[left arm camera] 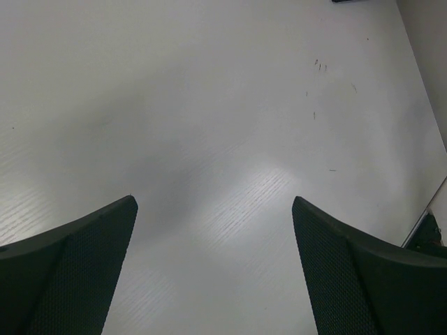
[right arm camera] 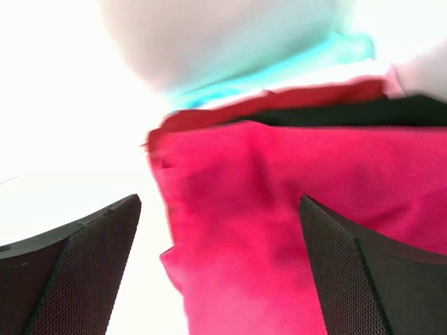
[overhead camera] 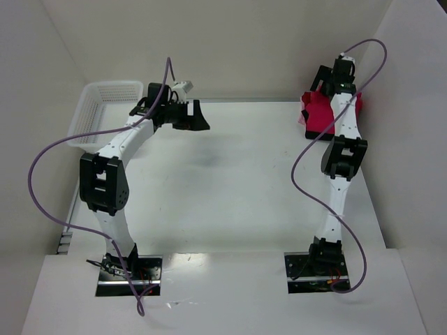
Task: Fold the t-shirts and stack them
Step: Put the neatly folded tshirt into the corner of the board with the right arm
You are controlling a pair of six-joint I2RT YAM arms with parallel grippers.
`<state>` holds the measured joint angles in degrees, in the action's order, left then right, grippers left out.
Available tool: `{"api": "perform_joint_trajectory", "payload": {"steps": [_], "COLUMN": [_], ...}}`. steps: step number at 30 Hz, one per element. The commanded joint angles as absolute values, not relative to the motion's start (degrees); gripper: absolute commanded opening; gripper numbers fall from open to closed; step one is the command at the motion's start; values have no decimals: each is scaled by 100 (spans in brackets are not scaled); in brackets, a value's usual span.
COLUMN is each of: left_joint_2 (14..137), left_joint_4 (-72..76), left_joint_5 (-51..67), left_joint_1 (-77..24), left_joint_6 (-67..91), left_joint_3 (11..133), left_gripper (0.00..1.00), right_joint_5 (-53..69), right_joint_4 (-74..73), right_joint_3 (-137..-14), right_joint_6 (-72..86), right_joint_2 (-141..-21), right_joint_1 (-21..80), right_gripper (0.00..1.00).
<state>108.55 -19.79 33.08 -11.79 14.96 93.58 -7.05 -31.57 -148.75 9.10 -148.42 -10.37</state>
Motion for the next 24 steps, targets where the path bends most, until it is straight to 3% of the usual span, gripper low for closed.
{"api": "perform_joint_trajectory", "payload": {"steps": [1, 7, 17, 24], "left_joint_2": [10363, 9828, 8702, 7823], "left_joint_4": [-1863, -1731, -1995, -2197], "left_joint_5": [3227, 2796, 1794, 756], "left_joint_1": [-1213, -1213, -1265, -1266], "left_joint_6": [1389, 1389, 1556, 1494], "left_joint_3": [9659, 9765, 8764, 7946], "left_gripper": [99, 99, 99, 99], "right_joint_5": [403, -795, -1414, -1231], "right_joint_4": [-2972, -2743, -2197, -2662], "right_joint_3": [-14723, -13054, -8364, -6971], "right_joint_6": [704, 624, 1626, 1951], "right_joint_2": [-13432, -11300, -7280, -5504], "right_joint_1": [-818, -107, 360, 149], "right_gripper": [99, 99, 99, 99]}}
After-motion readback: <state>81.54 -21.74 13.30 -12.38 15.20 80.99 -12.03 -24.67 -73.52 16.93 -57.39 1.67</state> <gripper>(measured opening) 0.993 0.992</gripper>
